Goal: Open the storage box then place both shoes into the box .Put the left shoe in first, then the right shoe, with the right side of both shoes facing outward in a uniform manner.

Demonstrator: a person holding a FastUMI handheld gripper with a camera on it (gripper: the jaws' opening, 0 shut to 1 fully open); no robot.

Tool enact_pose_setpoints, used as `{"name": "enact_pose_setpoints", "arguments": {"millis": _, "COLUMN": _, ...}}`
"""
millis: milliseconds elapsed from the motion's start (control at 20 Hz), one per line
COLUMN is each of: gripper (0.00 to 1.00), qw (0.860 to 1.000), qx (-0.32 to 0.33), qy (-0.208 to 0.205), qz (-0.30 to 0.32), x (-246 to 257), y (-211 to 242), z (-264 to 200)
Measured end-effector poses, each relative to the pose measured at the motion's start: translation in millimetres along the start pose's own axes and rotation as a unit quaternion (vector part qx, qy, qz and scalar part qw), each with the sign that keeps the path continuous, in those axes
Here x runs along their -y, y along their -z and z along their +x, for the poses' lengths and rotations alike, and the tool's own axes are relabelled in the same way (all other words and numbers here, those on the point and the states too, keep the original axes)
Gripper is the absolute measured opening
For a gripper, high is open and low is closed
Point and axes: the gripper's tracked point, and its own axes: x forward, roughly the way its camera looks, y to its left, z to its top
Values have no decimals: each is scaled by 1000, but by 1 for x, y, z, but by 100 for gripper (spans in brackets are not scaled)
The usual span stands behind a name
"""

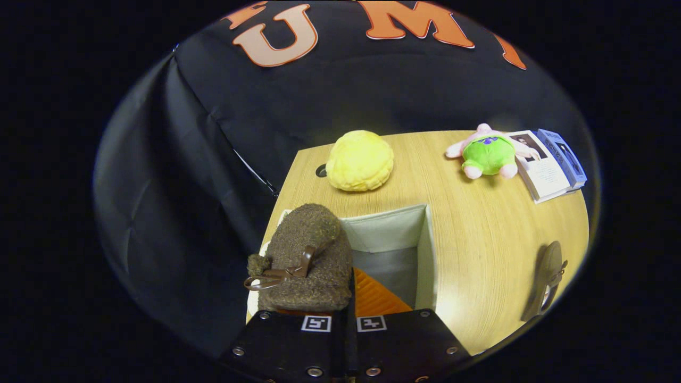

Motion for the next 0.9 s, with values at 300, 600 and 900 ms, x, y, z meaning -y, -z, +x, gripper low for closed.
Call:
{"name": "enact_pose_setpoints", "arguments": {"millis": 300, "gripper": 4, "qw": 999, "qx": -2, "qy": 28, "qz": 20, "x": -7, "y": 12, "z": 17}}
{"name": "enact_pose_setpoints", "arguments": {"millis": 600, "gripper": 14, "qw": 997, "qx": -40, "qy": 24, "qz": 54, "x": -15, "y": 40, "z": 37}}
{"name": "enact_pose_setpoints", "arguments": {"millis": 900, "gripper": 51, "qw": 997, "qx": -79, "qy": -7, "qz": 13, "x": -23, "y": 62, "z": 22}}
